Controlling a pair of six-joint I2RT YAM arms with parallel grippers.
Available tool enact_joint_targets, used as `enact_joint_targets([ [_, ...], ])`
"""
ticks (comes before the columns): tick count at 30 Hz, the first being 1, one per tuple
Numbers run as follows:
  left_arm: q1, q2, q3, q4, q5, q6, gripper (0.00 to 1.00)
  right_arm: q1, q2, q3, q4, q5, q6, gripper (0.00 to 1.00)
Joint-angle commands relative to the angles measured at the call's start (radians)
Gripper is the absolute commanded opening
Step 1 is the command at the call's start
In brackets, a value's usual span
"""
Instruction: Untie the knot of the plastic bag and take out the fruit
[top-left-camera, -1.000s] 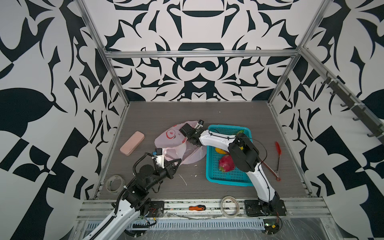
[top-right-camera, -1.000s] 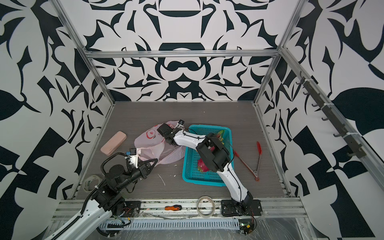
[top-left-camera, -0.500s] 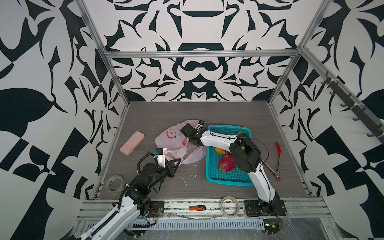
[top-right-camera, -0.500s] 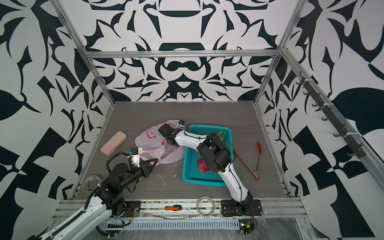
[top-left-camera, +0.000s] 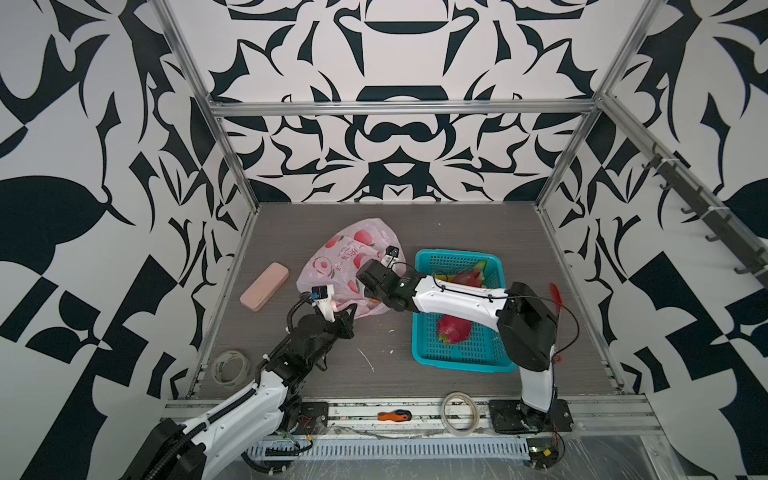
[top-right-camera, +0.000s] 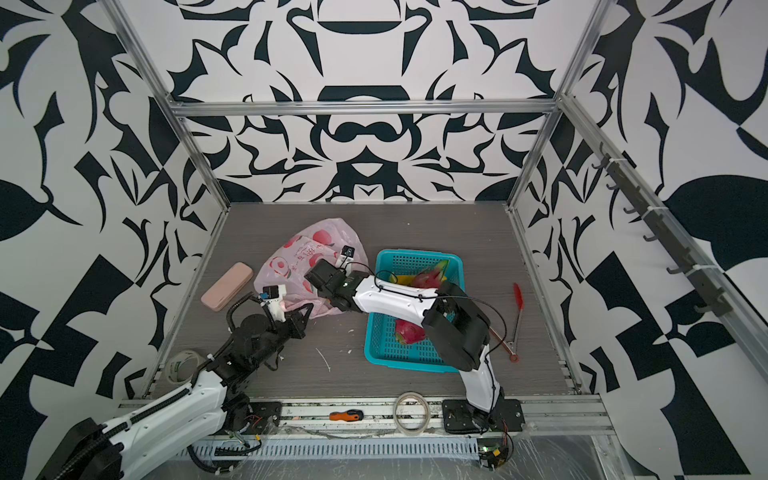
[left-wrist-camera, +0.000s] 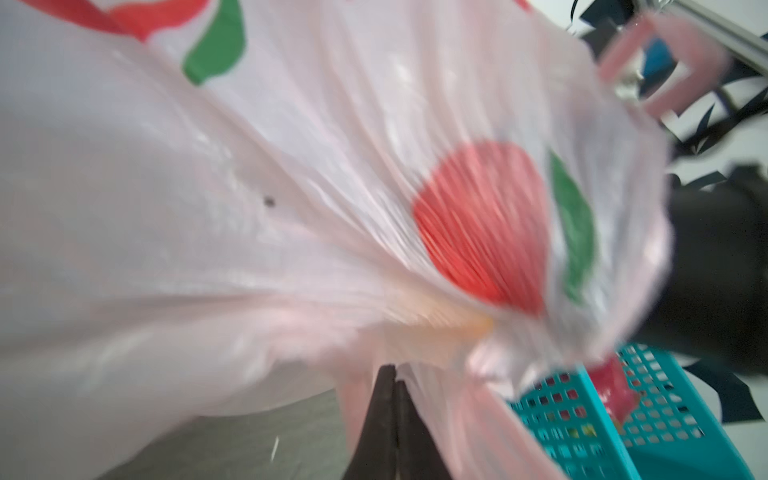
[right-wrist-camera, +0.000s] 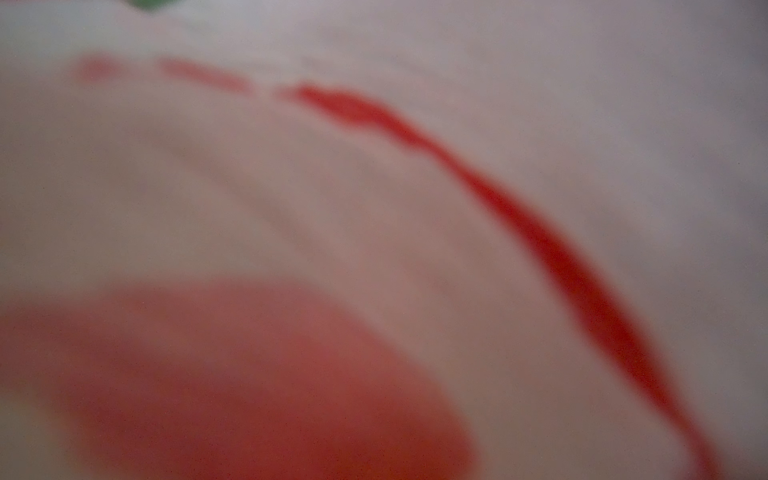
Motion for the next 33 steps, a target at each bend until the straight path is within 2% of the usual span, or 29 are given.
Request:
enact_joint_targets([
  [1, -0.003, -0.004, 0.048, 0.068, -0.083, 0.055, 0.00, 0.007, -0.079, -0.029, 0.003, 0.002, -0.026, 0.33],
  [8, 0.000, -0.016, 0.083, 0.083, -0.150, 0.114, 0.00, 0.019, -0.182, -0.079, -0.061, -0.001, -0.049, 0.33],
  [16, 0.006, 0.043, 0.134, 0.137, -0.140, 0.153, 0.00, 0.026, -0.267, -0.153, -0.116, -0.019, -0.074, 0.32],
  [23, 0.010, 0.148, 0.172, 0.173, -0.095, 0.152, 0.00, 0.036, -0.395, -0.198, -0.229, 0.088, -0.091, 0.31],
  [30, 0.013, 0.196, 0.250, 0.031, -0.035, 0.112, 0.00, 0.003, -0.561, -0.295, -0.407, 0.226, -0.089, 0.31],
  [33, 0.014, 0.198, 0.286, -0.051, -0.013, 0.090, 0.14, -0.030, -0.648, -0.373, -0.449, 0.252, -0.070, 0.31],
])
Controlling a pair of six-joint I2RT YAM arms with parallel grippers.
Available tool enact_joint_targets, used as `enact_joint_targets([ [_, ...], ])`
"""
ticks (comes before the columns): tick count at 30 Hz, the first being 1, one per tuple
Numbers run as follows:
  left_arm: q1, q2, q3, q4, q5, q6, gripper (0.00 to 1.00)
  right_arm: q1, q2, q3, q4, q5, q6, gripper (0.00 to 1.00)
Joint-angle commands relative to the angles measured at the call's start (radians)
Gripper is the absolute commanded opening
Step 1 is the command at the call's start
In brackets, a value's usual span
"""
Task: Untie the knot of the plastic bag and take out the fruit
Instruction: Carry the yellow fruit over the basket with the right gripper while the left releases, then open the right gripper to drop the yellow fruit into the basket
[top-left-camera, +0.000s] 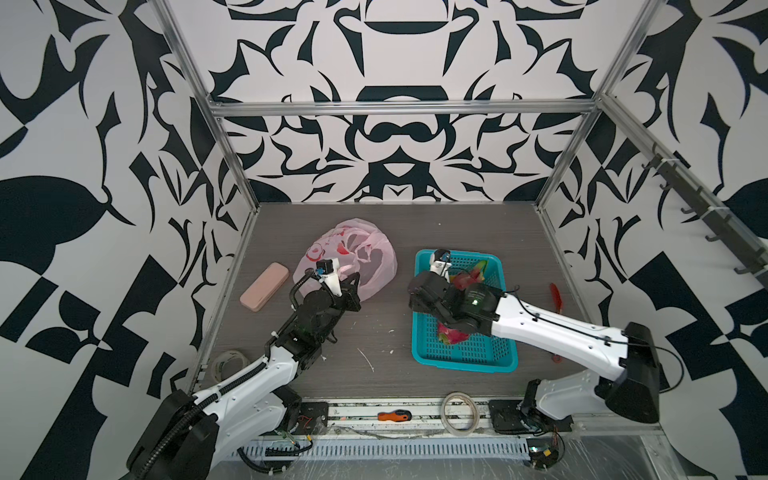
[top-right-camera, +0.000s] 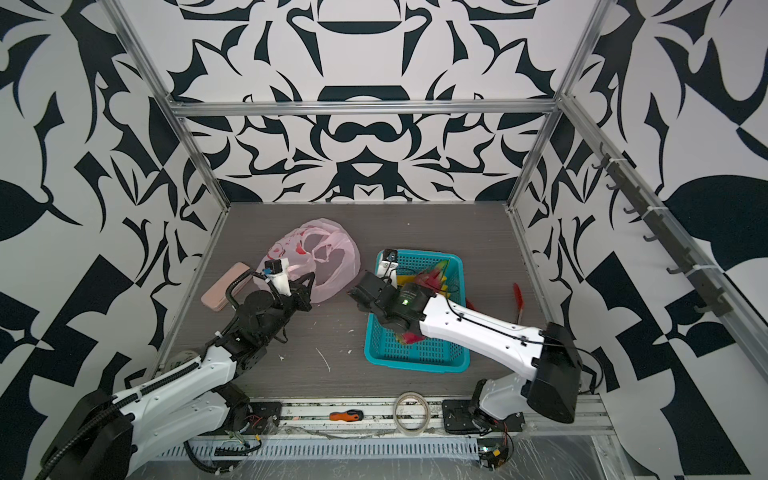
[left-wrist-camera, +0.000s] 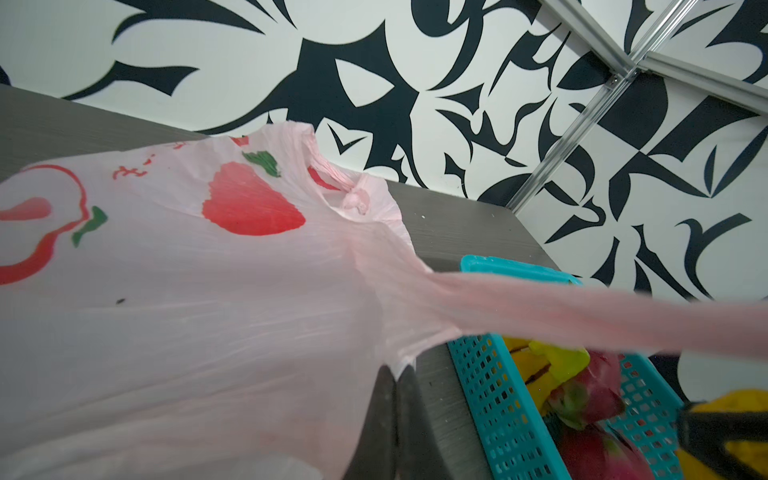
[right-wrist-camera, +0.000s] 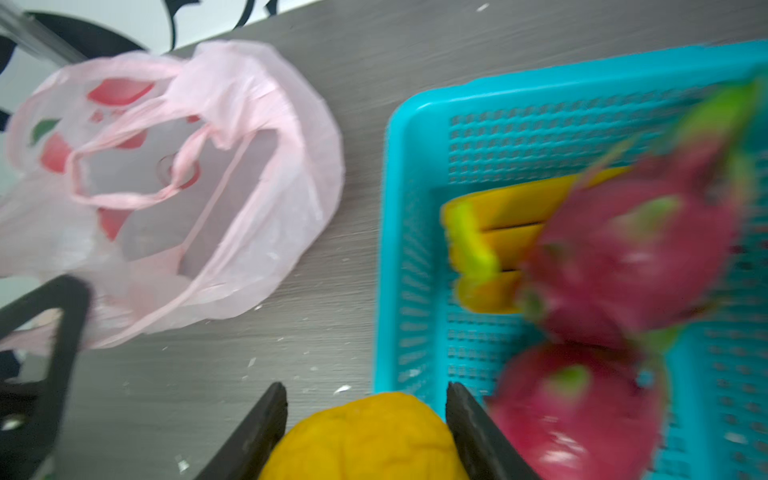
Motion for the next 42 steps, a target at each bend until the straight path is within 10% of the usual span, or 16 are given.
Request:
enact_joint_targets([
  [1, 0.005, 0.000, 0.055, -0.113, 0.052, -0.034, 0.20, -0.039, -0.084, -0.073, -0.117, 0.084, 0.015, 0.31],
  [11, 0.005, -0.023, 0.187, -0.406, 0.113, -0.107, 0.58, -0.203, -0.241, -0.250, -0.148, 0.075, -0.032, 0.34],
  [14, 0.006, -0.032, 0.228, -0.481, 0.123, -0.120, 0.90, -0.253, -0.246, -0.290, -0.115, 0.050, -0.072, 0.36],
  [26, 0.004, -0.100, 0.313, -0.689, 0.064, -0.164, 0.97, -0.411, -0.214, -0.403, 0.024, -0.083, -0.209, 0.43],
  [42, 0.005, -0.229, 0.363, -0.907, -0.120, -0.099, 1.00, -0.440, -0.195, -0.409, 0.049, -0.088, -0.259, 0.81],
])
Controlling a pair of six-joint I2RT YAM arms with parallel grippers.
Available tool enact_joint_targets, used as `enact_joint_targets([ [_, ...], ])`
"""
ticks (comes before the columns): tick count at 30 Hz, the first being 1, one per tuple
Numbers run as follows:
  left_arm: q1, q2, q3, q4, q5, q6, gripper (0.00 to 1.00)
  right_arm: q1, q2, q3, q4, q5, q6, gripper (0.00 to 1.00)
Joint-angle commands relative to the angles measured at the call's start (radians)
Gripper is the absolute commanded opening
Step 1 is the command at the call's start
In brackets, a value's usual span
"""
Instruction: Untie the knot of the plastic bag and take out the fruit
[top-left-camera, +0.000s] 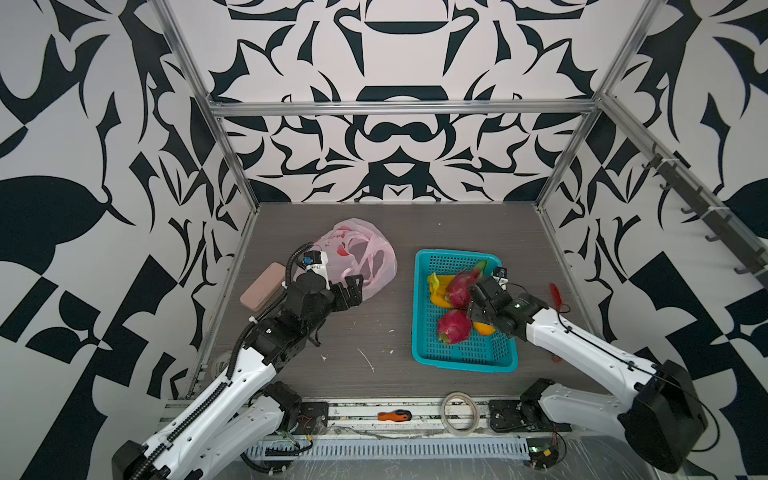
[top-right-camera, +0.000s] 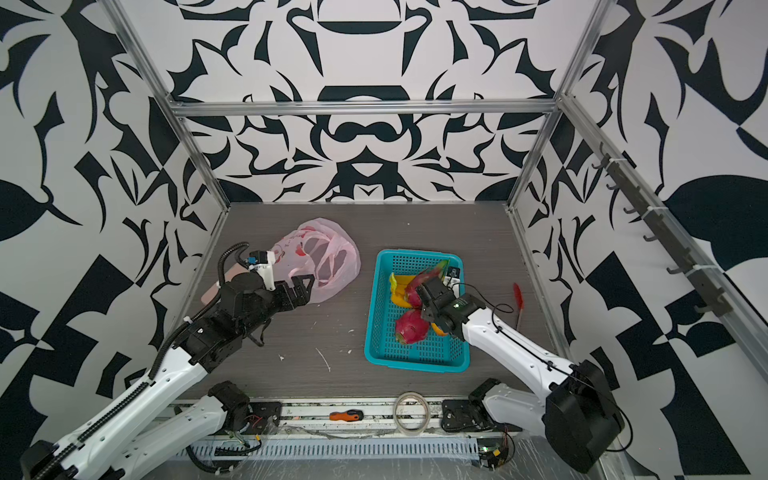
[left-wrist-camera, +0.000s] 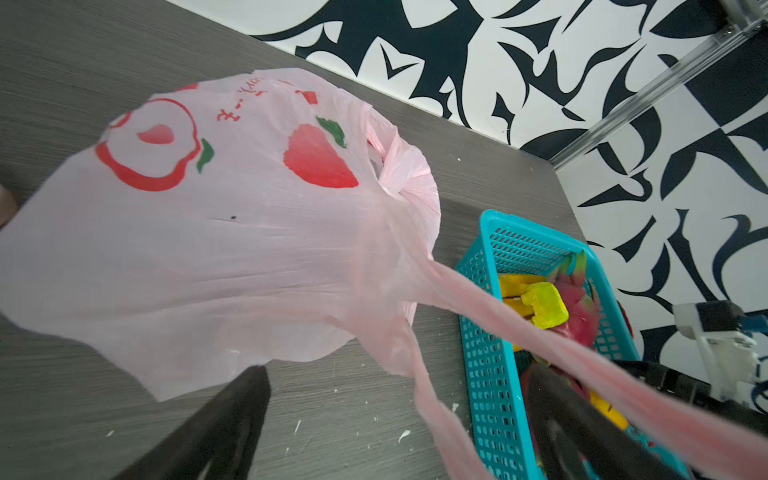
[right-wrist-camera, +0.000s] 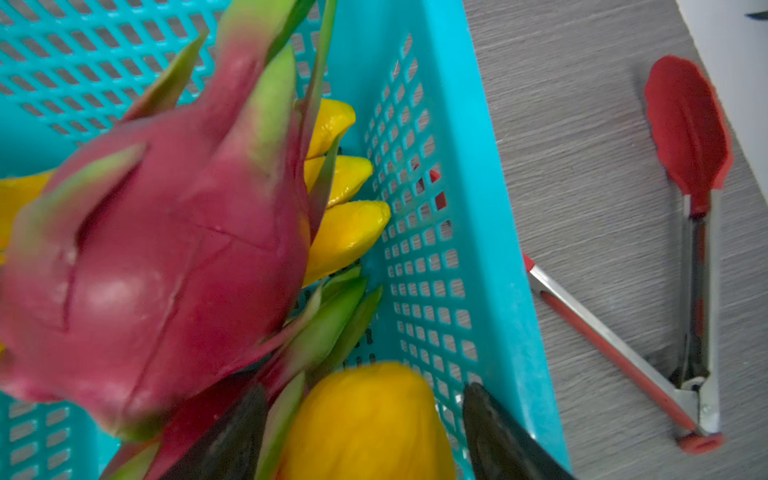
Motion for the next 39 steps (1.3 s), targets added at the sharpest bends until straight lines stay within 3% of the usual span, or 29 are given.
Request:
enact_joint_targets([
  [1, 0.002, -0.030, 0.030, -0.065, -0.071, 0.031, 0.99, -0.009, -0.015, -0.001, -0.005, 0.025, -0.016, 0.82],
  [11, 0.035, -0.057, -0.006, -0.071, -0.190, 0.172, 0.99, -0.055, -0.129, 0.038, -0.010, 0.049, -0.096, 0.85],
  [15, 0.146, -0.059, -0.038, -0.046, -0.172, 0.214, 0.99, -0.171, -0.208, 0.028, 0.038, 0.023, -0.179, 0.88],
  [19, 0.320, -0.050, -0.088, 0.013, -0.089, 0.238, 0.99, -0.340, -0.293, -0.017, 0.146, -0.022, -0.241, 0.99],
  [22, 0.418, -0.019, -0.113, 0.062, -0.072, 0.249, 0.99, -0.480, -0.305, -0.027, 0.193, -0.059, -0.270, 0.99],
  [30, 0.466, 0.101, -0.218, 0.345, -0.218, 0.418, 0.99, -0.703, -0.206, -0.139, 0.422, -0.094, -0.367, 0.99],
  [39, 0.542, 0.313, -0.357, 0.799, -0.141, 0.508, 0.99, -0.716, -0.169, -0.352, 0.810, -0.015, -0.516, 0.99],
])
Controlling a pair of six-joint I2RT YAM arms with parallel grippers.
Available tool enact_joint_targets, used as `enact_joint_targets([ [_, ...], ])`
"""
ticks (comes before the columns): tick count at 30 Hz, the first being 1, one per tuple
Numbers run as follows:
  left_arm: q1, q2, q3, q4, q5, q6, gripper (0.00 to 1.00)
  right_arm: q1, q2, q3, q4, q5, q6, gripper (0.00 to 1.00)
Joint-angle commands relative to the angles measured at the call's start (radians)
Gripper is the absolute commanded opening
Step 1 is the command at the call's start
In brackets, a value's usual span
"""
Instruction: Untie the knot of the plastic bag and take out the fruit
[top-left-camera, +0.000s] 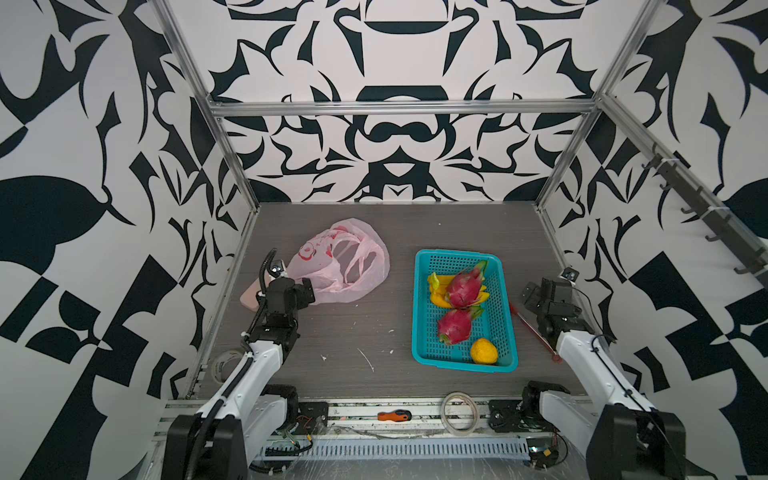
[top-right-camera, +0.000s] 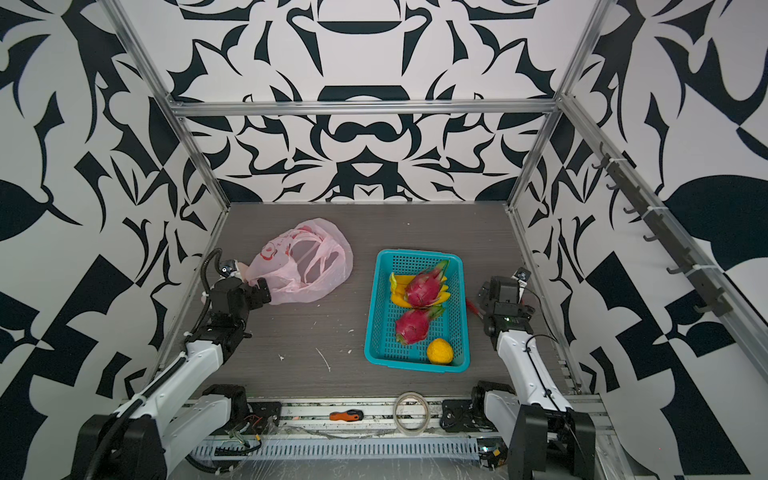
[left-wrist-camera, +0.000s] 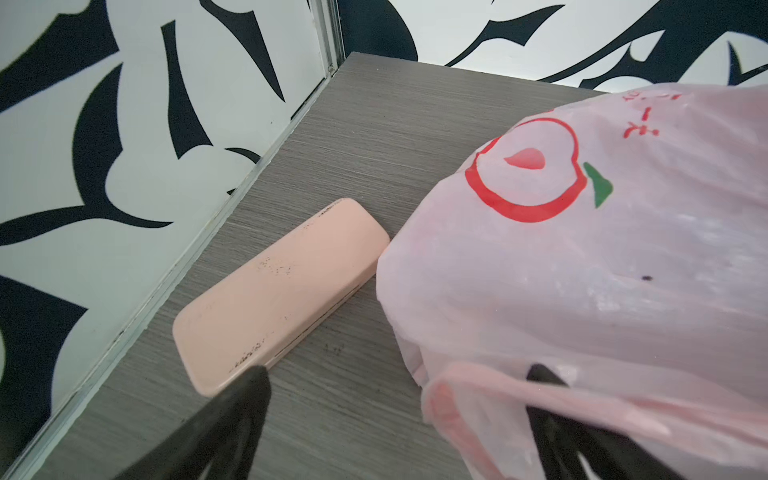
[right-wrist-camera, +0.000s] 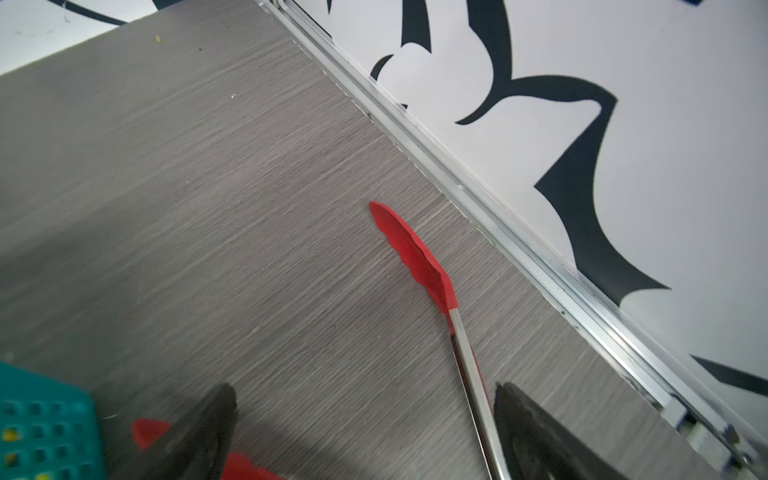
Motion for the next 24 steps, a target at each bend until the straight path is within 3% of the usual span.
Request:
enact_joint_targets([
  [1, 0.023, 0.090, -0.005, 0.250, 0.032, 0.049, 0.99, -0.002, -0.001, -0.048, 0.242, 0.040, -0.077, 0.99],
  [7, 0.030, 0.281, -0.022, 0.466, 0.084, 0.077, 0.99, -0.002, 0.032, -0.116, 0.431, -0.003, -0.131, 0.99],
  [10, 0.030, 0.300, -0.016, 0.488, 0.121, 0.091, 0.99, -0.002, 0.054, -0.144, 0.522, -0.069, -0.135, 0.99],
  [15, 0.031, 0.398, -0.076, 0.708, 0.144, 0.088, 0.99, 0.000, 0.121, -0.188, 0.681, -0.137, -0.115, 0.99],
  [24, 0.031, 0.519, -0.097, 0.867, 0.193, 0.108, 0.99, 0.093, 0.267, -0.211, 0.910, -0.138, -0.188, 1.00],
])
